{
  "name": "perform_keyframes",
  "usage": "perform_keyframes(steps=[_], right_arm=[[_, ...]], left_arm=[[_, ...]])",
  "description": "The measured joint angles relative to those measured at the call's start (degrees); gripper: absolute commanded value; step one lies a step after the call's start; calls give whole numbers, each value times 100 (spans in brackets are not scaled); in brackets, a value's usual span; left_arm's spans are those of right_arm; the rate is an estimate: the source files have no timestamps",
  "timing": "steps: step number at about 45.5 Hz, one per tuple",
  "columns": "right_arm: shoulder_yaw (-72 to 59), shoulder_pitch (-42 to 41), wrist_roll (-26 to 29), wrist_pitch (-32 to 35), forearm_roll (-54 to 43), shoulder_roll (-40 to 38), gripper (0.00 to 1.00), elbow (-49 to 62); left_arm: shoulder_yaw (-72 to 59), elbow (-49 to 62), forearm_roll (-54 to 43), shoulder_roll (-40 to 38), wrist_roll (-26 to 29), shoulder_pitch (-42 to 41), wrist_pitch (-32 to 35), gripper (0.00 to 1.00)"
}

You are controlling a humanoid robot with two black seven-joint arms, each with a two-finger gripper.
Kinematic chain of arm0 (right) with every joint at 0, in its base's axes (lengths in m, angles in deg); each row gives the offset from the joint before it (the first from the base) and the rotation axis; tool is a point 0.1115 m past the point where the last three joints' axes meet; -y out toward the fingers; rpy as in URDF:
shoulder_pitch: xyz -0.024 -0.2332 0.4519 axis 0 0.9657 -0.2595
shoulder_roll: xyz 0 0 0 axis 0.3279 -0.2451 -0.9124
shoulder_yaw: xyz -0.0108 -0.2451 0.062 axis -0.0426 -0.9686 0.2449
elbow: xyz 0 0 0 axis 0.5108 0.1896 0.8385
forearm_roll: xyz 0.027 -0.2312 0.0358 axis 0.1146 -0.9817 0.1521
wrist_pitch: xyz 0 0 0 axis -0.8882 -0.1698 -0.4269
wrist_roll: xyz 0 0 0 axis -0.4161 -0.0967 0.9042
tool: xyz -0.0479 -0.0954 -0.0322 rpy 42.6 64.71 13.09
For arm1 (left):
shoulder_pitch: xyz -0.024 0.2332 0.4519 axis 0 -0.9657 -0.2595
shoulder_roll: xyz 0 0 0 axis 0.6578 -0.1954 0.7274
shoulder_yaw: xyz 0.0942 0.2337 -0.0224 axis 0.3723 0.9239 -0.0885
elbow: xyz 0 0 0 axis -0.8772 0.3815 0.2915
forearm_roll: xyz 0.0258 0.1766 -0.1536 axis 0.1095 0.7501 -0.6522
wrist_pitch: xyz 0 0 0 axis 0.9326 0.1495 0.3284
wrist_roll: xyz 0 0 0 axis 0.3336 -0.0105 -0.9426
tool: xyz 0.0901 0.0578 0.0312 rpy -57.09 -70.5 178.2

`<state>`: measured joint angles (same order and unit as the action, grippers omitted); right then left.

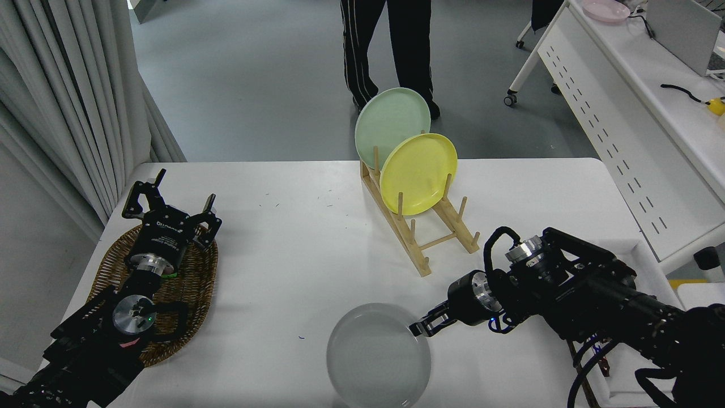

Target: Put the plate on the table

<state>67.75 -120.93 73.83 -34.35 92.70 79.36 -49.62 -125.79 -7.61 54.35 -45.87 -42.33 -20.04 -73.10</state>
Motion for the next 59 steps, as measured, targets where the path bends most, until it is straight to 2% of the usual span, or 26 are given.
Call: perform_keyframes(steps=[37,38,40,41,45,48,49,59], right_arm=[[250,32,3,0,-292,143,0,190],[254,33,1,0,-294,144,9,190],[262,34,0,0,-298,146,38,193],[265,34,-1,0,-299,147,49,194],[276,36,-5,0,-305,150,69,196],[282,37,-5,0,-306,151,94,199],[284,37,-5,0,-307,152,100,199],[293,37,-5,15,-312,153,100,203]], left_arm=[[0,0,0,0,0,0,0,100],[0,0,0,0,0,0,0,100],[0,0,0,0,0,0,0,100],[0,0,0,0,0,0,0,100],[0,0,0,0,0,0,0,100],[0,0,0,0,0,0,0,100],[0,0,0,0,0,0,0,100],[0,0,0,0,0,0,0,100]])
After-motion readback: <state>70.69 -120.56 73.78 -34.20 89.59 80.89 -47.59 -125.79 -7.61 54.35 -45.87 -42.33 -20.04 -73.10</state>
